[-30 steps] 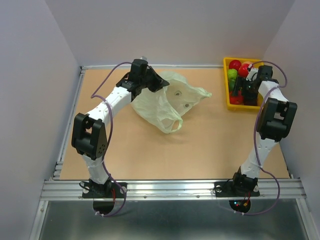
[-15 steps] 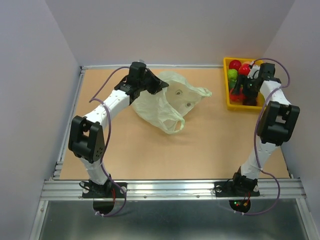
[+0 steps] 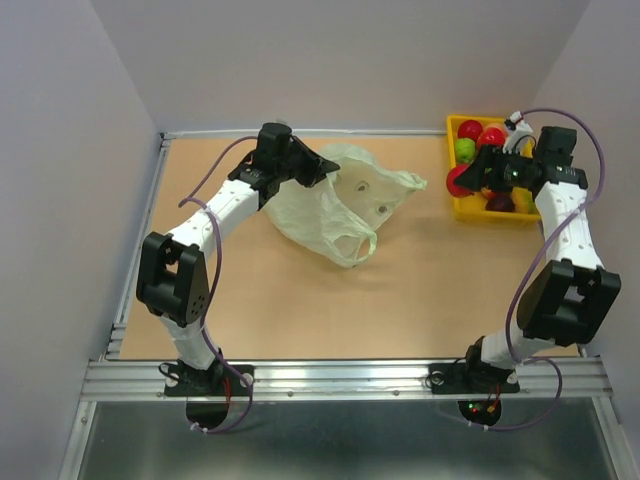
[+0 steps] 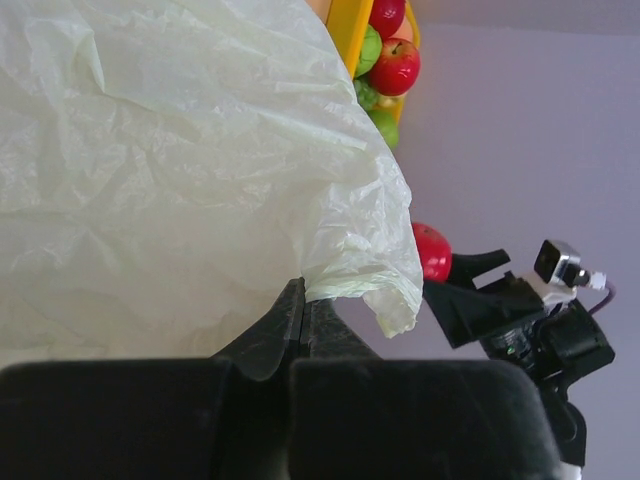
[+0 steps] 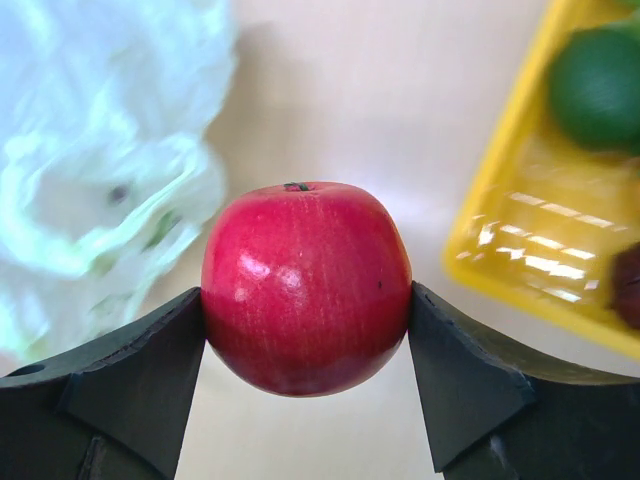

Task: Place the fake fruits into the plastic bag and tie a complex knot

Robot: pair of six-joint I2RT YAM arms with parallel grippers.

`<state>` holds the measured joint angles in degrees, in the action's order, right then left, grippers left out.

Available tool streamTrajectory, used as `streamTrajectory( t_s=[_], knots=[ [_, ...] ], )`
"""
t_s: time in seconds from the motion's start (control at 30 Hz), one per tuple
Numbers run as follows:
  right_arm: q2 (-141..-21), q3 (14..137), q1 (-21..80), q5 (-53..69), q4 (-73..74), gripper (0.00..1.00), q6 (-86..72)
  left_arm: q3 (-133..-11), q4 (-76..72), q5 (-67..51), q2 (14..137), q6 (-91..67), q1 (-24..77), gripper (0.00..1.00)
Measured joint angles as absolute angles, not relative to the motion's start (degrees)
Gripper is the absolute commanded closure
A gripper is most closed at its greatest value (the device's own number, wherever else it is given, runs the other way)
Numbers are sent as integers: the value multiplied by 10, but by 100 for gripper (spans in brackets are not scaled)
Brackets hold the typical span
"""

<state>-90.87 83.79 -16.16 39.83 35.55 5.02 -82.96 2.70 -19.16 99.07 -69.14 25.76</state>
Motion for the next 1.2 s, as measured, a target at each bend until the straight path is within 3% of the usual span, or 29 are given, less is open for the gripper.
streamTrajectory(
  t_s=[0.23, 0.4, 0.53, 0.8, 1.1, 1.2],
  knots=[
    [-807, 763, -118, 482, 396, 55, 89, -830, 13, -208, 991, -729, 258, 100],
    [-781, 740, 8, 481, 400, 56, 112, -828, -6, -222, 991, -758, 258, 100],
    [-812, 743, 62, 456, 380, 57, 98, -816, -24, -236, 991, -773, 262, 100],
    [-924, 839, 73, 384, 332, 57, 42, -781, -49, -277, 991, -796, 282, 100],
    [-954, 864, 176, 321, 278, 57, 27, -765, -115, -315, 991, -829, 295, 100],
    [-967, 864, 199, 307, 266, 46, 28, -745, -137, -322, 990, -838, 293, 100]
  ],
)
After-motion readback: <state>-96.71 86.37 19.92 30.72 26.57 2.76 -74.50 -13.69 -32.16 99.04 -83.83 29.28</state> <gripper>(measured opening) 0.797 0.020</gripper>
